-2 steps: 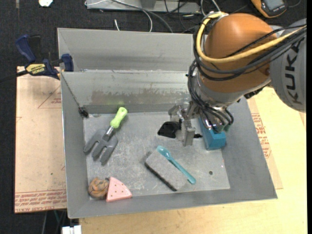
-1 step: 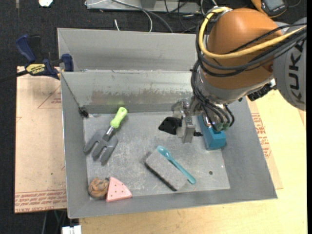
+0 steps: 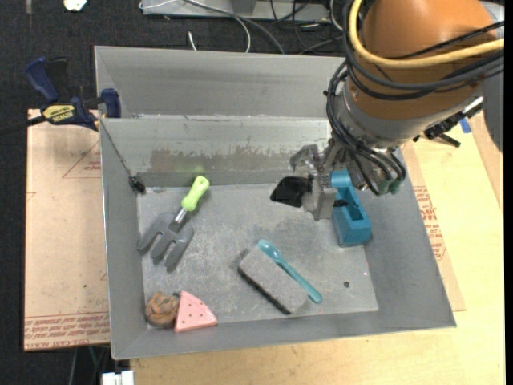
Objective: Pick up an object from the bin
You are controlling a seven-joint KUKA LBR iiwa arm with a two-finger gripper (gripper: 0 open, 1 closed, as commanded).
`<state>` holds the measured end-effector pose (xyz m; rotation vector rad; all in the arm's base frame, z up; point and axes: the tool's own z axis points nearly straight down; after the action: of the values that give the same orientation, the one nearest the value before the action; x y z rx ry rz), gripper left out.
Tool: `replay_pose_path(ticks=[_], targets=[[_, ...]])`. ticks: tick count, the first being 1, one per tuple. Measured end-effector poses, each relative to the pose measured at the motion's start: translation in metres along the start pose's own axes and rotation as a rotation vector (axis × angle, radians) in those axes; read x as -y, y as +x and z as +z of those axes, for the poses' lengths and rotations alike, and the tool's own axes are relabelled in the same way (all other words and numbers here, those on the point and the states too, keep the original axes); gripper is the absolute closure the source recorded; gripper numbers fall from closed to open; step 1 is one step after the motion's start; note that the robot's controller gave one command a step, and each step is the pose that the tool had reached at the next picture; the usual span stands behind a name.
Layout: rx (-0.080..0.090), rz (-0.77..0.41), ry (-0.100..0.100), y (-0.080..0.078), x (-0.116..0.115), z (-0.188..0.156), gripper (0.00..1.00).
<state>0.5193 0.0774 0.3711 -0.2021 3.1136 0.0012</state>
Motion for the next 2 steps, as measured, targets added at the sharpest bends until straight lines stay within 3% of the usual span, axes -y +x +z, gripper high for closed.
replay_pose_path(ticks=[1, 2], targets=[[-0.002, 0.047, 0.000, 0.002, -0.003, -0.035, 0.00], [0.005, -0.018, 0.000, 0.001, -0.009, -0.095, 0.00]])
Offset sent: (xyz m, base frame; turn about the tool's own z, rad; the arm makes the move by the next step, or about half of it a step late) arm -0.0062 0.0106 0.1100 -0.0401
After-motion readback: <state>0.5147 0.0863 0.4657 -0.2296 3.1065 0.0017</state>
